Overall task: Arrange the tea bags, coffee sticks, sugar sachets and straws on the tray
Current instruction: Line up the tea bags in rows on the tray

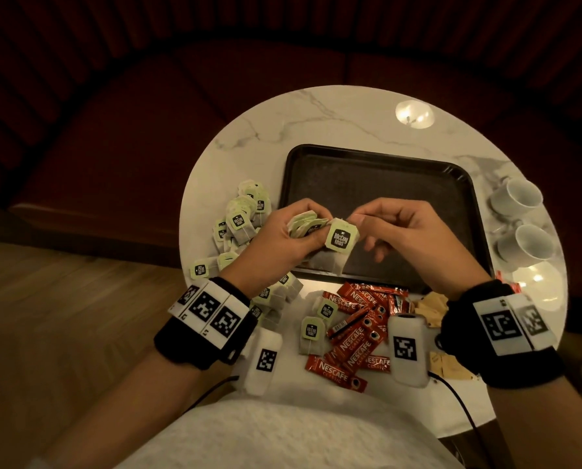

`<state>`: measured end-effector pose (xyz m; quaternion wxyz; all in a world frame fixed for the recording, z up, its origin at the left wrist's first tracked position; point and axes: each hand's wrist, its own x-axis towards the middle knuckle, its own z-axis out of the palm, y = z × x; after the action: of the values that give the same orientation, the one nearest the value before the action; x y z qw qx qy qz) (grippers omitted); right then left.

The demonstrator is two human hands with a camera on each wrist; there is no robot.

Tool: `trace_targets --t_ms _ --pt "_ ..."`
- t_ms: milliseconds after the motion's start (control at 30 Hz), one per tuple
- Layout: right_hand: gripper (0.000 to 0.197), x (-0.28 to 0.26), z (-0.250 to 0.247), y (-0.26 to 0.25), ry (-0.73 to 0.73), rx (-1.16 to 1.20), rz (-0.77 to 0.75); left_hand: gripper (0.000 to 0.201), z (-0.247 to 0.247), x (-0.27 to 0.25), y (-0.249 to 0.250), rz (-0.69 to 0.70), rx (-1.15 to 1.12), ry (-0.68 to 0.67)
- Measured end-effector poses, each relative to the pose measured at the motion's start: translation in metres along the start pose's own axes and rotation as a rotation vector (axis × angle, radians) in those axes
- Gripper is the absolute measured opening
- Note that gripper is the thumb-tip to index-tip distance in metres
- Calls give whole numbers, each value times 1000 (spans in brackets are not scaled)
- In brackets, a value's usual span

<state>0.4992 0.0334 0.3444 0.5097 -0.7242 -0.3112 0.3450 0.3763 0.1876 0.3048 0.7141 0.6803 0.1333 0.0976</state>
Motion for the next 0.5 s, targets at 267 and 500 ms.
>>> trace_targets --t_ms 267,500 --pt "22 -3 8 4 26 122 81 15 6 1 -3 -5 -80 207" --pt "25 -6 17 10 -18 113 93 10 12 3 -1 -25 -190 311"
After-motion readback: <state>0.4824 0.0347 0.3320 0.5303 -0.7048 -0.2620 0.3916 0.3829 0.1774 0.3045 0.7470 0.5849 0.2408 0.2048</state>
